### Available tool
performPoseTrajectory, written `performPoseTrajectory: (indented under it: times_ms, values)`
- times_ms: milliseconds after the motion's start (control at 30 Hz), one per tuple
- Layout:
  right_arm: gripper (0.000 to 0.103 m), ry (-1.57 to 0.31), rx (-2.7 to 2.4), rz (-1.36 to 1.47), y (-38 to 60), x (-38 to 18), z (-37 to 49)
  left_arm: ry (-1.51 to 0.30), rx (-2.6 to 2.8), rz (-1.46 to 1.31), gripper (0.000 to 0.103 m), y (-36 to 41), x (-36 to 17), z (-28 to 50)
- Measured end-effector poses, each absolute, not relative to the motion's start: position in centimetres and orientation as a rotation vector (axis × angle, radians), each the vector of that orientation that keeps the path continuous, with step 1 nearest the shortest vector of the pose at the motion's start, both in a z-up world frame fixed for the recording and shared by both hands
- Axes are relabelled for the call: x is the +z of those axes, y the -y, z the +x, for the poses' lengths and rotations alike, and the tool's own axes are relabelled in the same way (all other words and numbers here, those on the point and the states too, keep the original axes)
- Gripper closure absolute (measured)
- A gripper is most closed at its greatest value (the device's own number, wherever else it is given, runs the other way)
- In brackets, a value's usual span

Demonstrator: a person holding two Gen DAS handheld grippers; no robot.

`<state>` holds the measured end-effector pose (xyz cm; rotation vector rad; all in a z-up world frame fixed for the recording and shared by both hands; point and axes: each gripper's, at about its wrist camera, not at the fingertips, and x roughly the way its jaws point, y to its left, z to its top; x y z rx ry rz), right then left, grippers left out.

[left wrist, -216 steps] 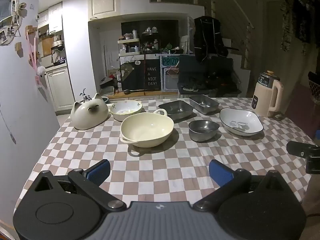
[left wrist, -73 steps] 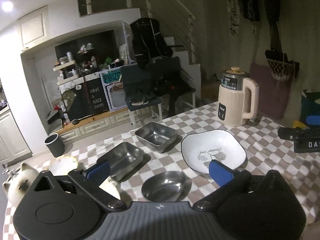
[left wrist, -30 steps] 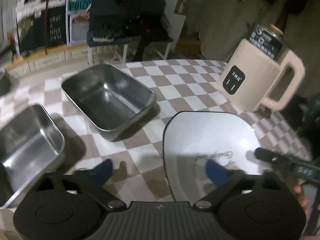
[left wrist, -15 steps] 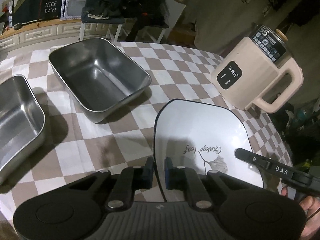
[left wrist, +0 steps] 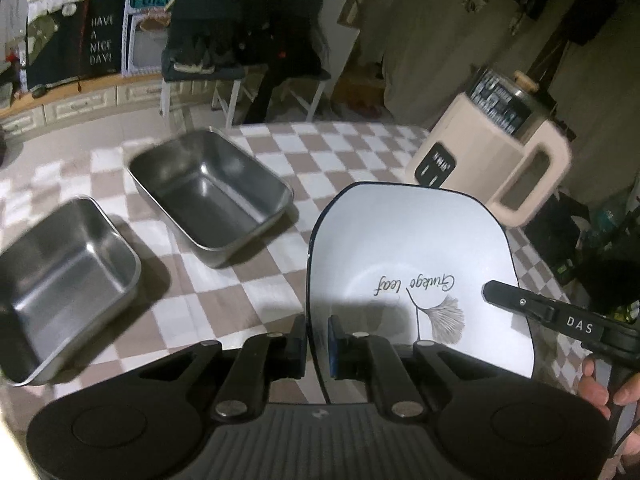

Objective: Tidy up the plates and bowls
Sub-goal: 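Close the left gripper on the plate rim while the right gripper closes beside it, then lift the plate with both grippers and carry it toward the cream bowl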

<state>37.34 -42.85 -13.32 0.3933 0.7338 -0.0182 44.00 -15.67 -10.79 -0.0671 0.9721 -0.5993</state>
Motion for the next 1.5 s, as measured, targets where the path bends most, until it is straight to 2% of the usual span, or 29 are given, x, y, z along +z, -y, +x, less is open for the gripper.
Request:
performPoseTrajectory:
  times_ms: [667, 867, 1167, 1500]
  values:
    - [0.091, -0.629, 0.150, 0.358, 34.7, -3.3, 30.4, -0.758, -0.443, -0.119, 0.093, 4.0, 2.0, 29.7]
    - [0.090, -0.633, 0.223, 0.376, 32.1, -2.5, 29.0, -0.699, -0.389, -0.126, 0.093, 0.3, 4.3, 24.7]
    - [0.089, -0.709, 0.295, 0.305, 26.8, -3.2, 27.3, -0.716, -0.305, -0.158, 0.093, -5.5, 2.7, 19.8]
    - [0.089, -0.900, 0.312, 0.274, 22.9, -7.6, 26.1, -0.860, -0.264, -0.188, 0.093, -8.3, -4.2, 18.2]
